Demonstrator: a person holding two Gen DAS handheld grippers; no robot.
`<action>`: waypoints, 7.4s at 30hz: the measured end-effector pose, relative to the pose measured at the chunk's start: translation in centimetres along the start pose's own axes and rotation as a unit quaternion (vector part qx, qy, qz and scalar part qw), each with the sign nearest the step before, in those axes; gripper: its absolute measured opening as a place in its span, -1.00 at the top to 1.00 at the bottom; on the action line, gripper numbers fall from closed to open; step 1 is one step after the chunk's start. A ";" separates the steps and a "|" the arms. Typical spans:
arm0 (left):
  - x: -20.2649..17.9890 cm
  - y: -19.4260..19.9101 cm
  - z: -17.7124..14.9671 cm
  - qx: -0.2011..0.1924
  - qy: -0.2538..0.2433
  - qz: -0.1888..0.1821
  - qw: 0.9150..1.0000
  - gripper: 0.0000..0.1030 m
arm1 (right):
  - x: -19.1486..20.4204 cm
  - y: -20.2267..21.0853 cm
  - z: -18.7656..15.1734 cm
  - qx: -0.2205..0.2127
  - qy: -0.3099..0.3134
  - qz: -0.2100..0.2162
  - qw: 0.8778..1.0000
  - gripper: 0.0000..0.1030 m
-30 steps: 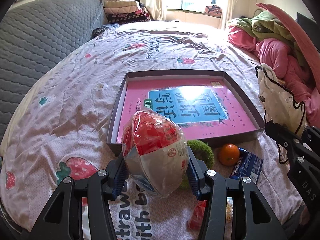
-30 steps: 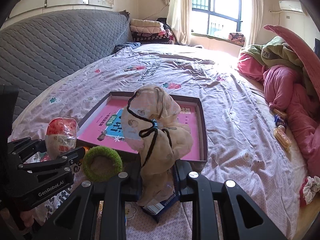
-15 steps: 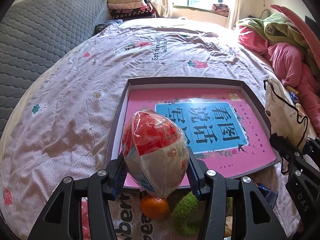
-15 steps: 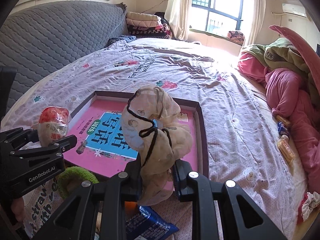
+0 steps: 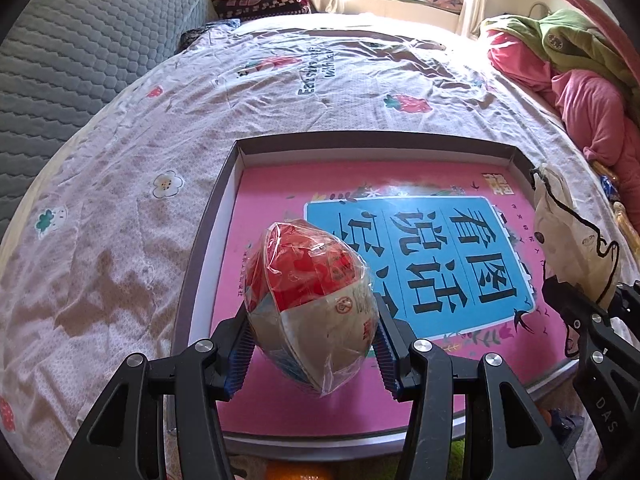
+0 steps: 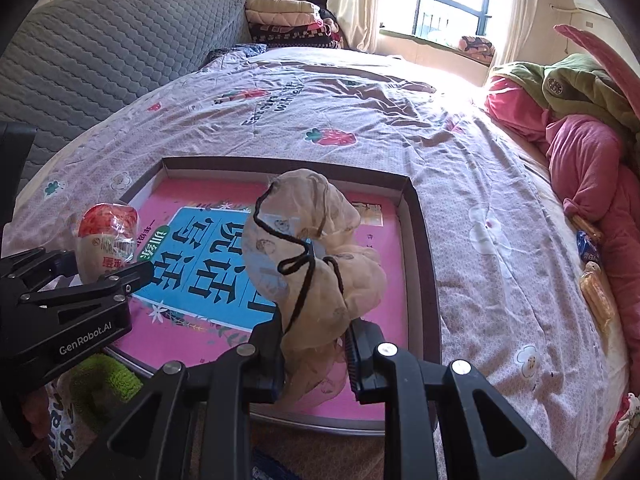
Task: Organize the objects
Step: 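Carry the wrapped egg and mesh bag over the tray with both grippers, then lower both items onto the pink book and open both grippers, then grasp the red wrapped egg with the left gripper while the right grasps the blue packet, then carry the red egg and blue packet over the tray with both grippers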
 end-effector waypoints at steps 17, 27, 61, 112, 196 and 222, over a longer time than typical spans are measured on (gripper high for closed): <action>1.1 -2.6 1.4 0.010 0.017 0.008 1.000 -0.07 | -1.2 -3.3 -0.2 0.037 -0.005 -0.010 0.999 0.36; 1.1 -2.0 1.0 0.018 0.025 -0.003 1.000 -0.18 | -1.6 -2.5 -0.1 0.028 -0.021 0.001 0.999 -0.09; 1.8 8.9 -2.1 -0.047 0.050 -0.025 0.997 -0.47 | -0.1 7.6 0.7 -0.083 0.002 0.039 0.996 -0.37; -3.6 13.3 -14.7 -0.010 -0.016 -0.148 0.989 -0.47 | -0.8 11.5 -9.7 -0.053 0.013 0.022 0.998 -0.42; -3.0 14.6 -11.1 -0.060 -0.028 -0.161 0.985 -0.05 | 2.8 10.4 -7.3 -0.037 0.113 0.145 0.982 0.04; -0.2 13.7 -7.6 -0.078 0.011 -0.110 0.991 -0.05 | 2.9 11.7 -4.8 -0.089 0.091 0.107 0.986 0.04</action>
Point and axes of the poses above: each gripper's, at about its wrist camera, not at the fingertips, and y roughly against the way its jaws point, x to its left, z to its top, the point moved 5 cm from there along -y, roughly the way its jaws point, and after that the axes turned 2 degrees about -x, right-handed, at the moved point
